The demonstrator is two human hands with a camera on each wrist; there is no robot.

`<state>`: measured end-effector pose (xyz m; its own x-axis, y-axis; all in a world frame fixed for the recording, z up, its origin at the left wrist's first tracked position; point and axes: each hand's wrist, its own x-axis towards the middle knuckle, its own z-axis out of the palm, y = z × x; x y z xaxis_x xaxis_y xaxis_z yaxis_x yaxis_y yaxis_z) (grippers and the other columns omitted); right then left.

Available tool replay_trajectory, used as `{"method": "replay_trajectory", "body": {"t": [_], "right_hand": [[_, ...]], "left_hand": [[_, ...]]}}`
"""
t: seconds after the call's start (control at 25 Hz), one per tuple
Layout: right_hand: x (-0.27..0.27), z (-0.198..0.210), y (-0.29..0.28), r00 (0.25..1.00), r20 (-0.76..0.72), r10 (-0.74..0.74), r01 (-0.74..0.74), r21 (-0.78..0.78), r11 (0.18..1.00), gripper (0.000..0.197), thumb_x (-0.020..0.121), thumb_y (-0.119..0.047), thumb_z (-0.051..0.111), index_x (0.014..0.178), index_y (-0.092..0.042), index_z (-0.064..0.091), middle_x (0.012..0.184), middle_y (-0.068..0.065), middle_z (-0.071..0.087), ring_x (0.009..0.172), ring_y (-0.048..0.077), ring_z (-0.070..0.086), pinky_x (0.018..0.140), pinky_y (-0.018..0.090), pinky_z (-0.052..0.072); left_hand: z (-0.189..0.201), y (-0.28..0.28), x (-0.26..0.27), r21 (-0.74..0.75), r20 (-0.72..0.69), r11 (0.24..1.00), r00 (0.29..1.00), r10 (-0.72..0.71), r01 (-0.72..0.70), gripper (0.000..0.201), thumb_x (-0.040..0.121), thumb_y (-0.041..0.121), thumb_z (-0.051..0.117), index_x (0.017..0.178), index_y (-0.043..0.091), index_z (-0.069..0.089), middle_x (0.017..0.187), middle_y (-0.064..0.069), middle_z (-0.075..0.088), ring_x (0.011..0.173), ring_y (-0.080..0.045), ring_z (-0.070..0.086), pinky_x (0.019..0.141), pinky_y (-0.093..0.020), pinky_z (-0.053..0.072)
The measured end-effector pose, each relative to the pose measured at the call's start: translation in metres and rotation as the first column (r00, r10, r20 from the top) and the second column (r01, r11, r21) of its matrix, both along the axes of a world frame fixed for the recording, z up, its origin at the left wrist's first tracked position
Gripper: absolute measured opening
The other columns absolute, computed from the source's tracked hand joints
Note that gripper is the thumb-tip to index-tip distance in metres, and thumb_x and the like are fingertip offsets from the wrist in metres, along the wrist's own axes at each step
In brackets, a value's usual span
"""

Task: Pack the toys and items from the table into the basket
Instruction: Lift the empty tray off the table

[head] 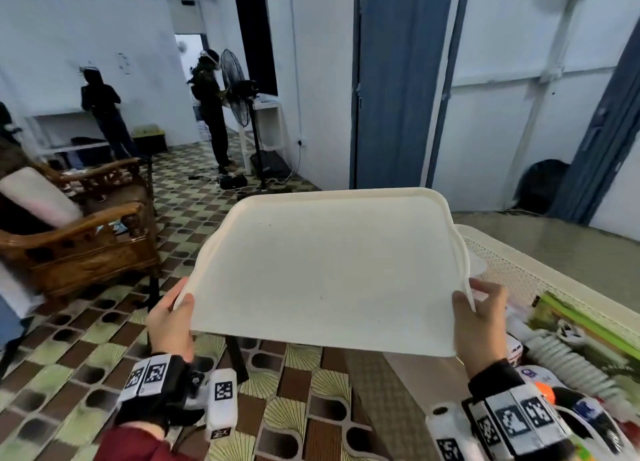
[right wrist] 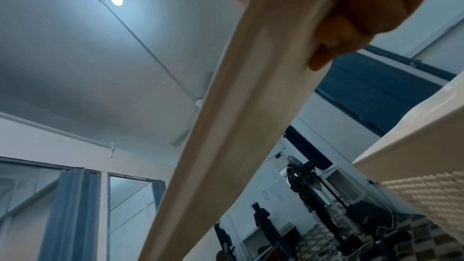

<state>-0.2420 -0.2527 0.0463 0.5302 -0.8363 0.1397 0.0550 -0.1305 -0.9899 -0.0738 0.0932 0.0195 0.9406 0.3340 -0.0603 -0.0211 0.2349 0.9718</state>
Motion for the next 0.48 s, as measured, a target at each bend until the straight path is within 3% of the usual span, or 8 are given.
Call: {"method": "replay_trajectory", "body": {"t": [0.16, 0.32, 0.48], "right_hand": [[-0.002, 0.007, -0.010, 0.990, 0.032, -0.140, 0.139, 0.027, 0.990, 0.020, 0.094, 0.002, 0.043, 0.109, -0.011, 0.037, 0.101, 0.016, 0.055, 0.077, 0.024, 0.055, 0.063, 0.027, 0.041], [-0.003, 0.009, -0.013, 0.932, 0.024, -0.362, 0.361, 0.052, 0.931, 0.018, 0.095, 0.001, 0.042, 0.109, -0.009, 0.036, 0.097, 0.013, 0.054, 0.080, 0.024, 0.054, 0.068, 0.029, 0.041], [-0.008, 0.007, -0.008, 0.827, -0.012, -0.563, 0.562, 0.069, 0.824, 0.019, 0.093, 0.001, 0.043, 0.104, -0.012, 0.036, 0.088, 0.007, 0.054, 0.077, 0.024, 0.053, 0.069, 0.031, 0.041]], "left_hand": [[0.001, -0.050, 0.060, 0.007, -0.021, 0.991, 0.990, -0.137, 0.137, 0.036, 0.093, 0.003, 0.054, 0.126, 0.015, 0.062, 0.116, -0.009, 0.063, 0.100, -0.026, 0.062, 0.095, -0.039, 0.048], [-0.004, -0.120, 0.128, 0.057, -0.022, 0.928, 0.930, -0.368, 0.369, 0.035, 0.091, 0.003, 0.057, 0.123, 0.016, 0.063, 0.120, -0.012, 0.063, 0.108, -0.029, 0.061, 0.100, -0.042, 0.046], [-0.010, -0.169, 0.159, 0.086, -0.049, 0.799, 0.803, -0.594, 0.595, 0.043, 0.083, 0.005, 0.064, 0.122, 0.023, 0.063, 0.117, -0.013, 0.064, 0.107, -0.031, 0.060, 0.099, -0.046, 0.045]]}}
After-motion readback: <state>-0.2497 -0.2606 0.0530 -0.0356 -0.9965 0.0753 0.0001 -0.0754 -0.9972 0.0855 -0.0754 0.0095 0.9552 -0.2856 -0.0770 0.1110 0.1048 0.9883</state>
